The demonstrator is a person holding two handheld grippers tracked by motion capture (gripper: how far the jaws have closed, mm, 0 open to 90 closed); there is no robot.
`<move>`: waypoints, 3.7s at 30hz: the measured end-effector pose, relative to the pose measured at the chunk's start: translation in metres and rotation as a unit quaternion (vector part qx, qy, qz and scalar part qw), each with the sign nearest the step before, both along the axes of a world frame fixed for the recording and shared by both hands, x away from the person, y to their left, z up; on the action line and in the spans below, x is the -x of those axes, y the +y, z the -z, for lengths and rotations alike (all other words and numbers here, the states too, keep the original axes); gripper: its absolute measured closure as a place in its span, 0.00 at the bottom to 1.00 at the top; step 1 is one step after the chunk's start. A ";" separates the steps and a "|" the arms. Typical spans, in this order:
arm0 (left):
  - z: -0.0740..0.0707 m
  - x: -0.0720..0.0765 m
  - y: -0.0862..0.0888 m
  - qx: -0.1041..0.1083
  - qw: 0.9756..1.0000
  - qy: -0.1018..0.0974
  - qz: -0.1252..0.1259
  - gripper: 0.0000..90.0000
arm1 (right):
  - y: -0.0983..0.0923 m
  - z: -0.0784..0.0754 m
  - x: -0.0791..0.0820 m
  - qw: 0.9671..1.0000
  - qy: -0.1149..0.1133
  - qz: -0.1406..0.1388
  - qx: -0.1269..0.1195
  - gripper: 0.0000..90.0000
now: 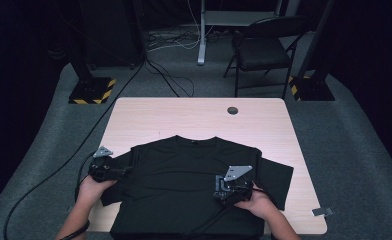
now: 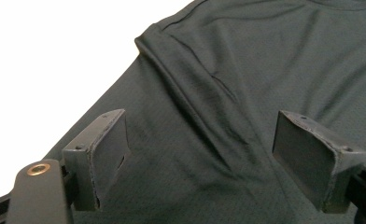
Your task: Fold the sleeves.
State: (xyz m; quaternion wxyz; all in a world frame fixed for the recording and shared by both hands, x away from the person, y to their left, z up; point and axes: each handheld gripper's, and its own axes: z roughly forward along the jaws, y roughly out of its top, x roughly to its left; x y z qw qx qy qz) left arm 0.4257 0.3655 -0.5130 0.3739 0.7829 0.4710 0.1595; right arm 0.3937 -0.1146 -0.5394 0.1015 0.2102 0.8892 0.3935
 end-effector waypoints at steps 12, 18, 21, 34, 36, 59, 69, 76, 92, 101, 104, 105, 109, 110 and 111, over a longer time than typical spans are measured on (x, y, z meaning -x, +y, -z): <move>-0.004 0.001 0.010 0.014 1.000 -0.020 -0.020 0.18 | 0.000 0.000 0.000 1.000 0.000 0.000 0.000 0.13; -0.007 0.003 0.010 -0.007 0.999 -0.042 -0.026 0.19 | 0.000 0.000 0.000 1.000 0.000 0.000 0.000 0.13; -0.006 0.003 0.011 -0.004 0.999 -0.034 -0.023 0.21 | 0.000 0.000 0.000 1.000 0.000 0.000 0.000 0.13; -0.007 0.004 0.021 0.007 0.999 -0.034 -0.029 0.24 | 0.000 0.000 0.000 1.000 0.000 0.000 0.000 0.13; -0.007 0.004 0.023 0.008 0.999 -0.033 -0.030 0.25 | 0.000 0.000 0.000 1.000 0.000 0.000 0.000 0.13; -0.005 0.004 0.039 -0.005 0.998 -0.022 -0.053 0.33 | 0.000 0.000 0.000 1.000 0.000 -0.001 0.000 0.13; -0.004 0.006 0.061 0.002 0.997 -0.017 -0.081 0.40 | 0.000 0.000 0.000 1.000 0.000 -0.001 0.000 0.13; -0.002 0.006 0.073 -0.011 0.995 -0.014 -0.095 0.48 | 0.000 0.000 0.000 1.000 0.000 -0.001 0.001 0.13; 0.010 0.004 0.094 0.013 0.993 0.006 -0.119 0.60 | 0.000 0.000 0.000 1.000 0.000 -0.001 0.001 0.13; 0.014 0.003 0.095 0.016 0.994 0.016 -0.111 0.65 | 0.000 0.000 0.000 1.000 0.000 -0.001 0.001 0.13; 0.014 0.004 0.095 0.010 0.994 0.014 -0.110 0.68 | 0.000 0.000 0.000 1.000 0.000 -0.001 0.001 0.13; 0.014 0.004 0.094 0.007 0.994 0.013 -0.110 0.68 | 0.000 0.000 0.000 1.000 0.000 -0.001 0.001 0.13; 0.013 0.005 0.093 -0.011 0.994 0.009 -0.108 0.75 | 0.000 0.000 0.000 1.000 0.000 -0.001 0.001 0.13; 0.013 0.005 0.093 -0.014 0.994 0.008 -0.108 0.77 | 0.000 0.000 0.000 1.000 0.000 -0.001 0.001 0.13; 0.013 0.005 0.092 -0.017 0.994 0.008 -0.109 0.78 | 0.000 0.000 0.000 1.000 0.000 -0.001 0.001 0.13</move>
